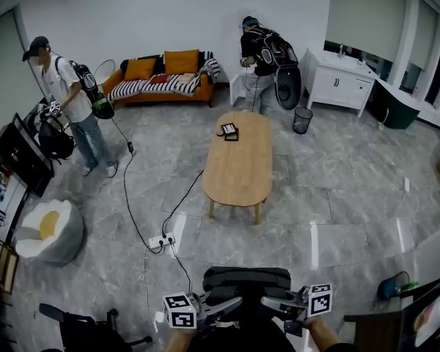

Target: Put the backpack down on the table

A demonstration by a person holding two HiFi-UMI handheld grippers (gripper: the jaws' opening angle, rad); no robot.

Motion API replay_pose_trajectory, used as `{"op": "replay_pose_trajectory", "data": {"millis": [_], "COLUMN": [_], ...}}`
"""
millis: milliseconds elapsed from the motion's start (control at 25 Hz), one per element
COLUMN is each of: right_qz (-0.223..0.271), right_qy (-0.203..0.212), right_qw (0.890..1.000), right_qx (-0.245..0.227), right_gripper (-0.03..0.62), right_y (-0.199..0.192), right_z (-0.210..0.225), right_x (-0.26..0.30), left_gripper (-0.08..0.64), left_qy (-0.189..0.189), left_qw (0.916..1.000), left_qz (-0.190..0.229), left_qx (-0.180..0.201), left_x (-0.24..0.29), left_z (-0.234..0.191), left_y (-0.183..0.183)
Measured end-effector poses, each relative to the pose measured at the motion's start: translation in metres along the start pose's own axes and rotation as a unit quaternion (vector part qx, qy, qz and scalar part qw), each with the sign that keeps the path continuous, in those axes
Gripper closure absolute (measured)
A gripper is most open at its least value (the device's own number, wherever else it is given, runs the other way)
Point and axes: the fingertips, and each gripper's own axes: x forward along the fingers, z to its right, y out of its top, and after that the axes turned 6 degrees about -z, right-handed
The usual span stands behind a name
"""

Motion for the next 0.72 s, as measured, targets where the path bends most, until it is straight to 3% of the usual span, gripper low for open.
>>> {"op": "replay_pose_trajectory", "data": {"millis": [720], "right_qz": [-0.019], "right_qy": [0.027], "right_qw": [0.999], "right_qx": [-0.001], "right_gripper": [0.499], "right_y": [0.081], "right_z": [0.028], "right_x": [-0.013], "left_gripper": [0.512], "left_qy": [0.029], "left_qw": [0.9994], "left_qz": [0.016], "left_qx": [-0.005], "left_x": [0.04], "left_z": [-0.037], "left_y": [0.065]}}
